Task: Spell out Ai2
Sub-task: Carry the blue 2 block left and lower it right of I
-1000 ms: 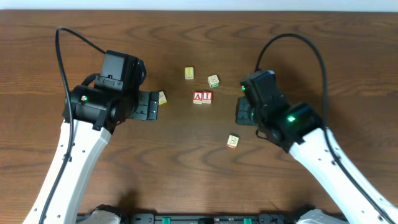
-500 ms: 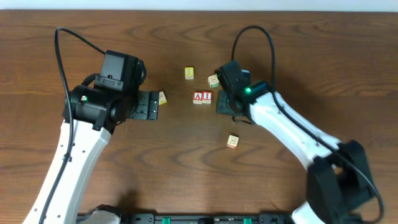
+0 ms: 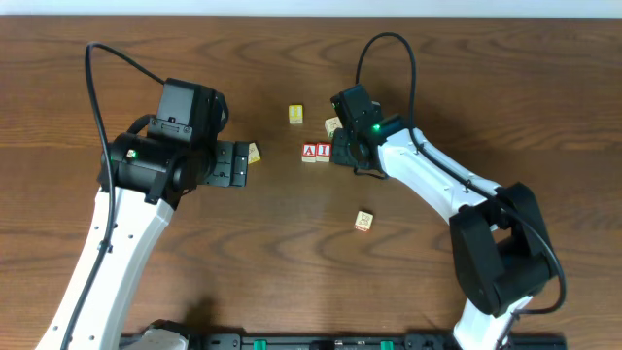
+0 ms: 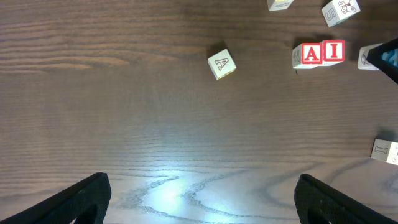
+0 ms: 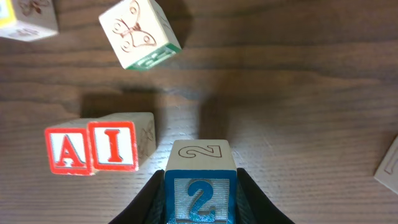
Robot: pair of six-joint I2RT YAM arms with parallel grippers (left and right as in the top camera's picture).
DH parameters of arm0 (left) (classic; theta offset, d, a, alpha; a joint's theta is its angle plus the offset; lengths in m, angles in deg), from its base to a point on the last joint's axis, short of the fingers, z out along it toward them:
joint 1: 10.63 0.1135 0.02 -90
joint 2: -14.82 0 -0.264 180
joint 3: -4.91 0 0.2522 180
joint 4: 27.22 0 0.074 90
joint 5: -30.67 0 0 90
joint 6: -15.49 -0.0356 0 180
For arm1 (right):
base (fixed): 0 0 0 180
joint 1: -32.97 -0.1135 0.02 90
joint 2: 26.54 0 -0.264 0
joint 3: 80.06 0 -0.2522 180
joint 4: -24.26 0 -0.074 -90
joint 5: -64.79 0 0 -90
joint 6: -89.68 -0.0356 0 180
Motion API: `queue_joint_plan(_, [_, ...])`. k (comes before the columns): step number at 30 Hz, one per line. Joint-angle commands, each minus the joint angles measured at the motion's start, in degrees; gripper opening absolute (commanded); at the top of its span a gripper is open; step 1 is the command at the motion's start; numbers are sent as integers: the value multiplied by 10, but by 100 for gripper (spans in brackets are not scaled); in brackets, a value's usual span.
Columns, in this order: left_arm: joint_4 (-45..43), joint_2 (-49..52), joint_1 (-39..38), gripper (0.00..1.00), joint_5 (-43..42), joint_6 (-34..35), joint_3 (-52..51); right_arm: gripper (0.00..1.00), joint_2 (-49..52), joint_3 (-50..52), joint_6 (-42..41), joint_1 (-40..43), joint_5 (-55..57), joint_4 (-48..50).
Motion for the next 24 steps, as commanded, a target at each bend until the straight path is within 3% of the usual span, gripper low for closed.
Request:
queue_joint_plan(1, [-1,1,1,95,-2,3,-2,24,2,-12,10,4,-2,6])
queue_joint_plan(24, [-7,1,1,95,-2,7,-2,24,35,-12,10,3,11,32])
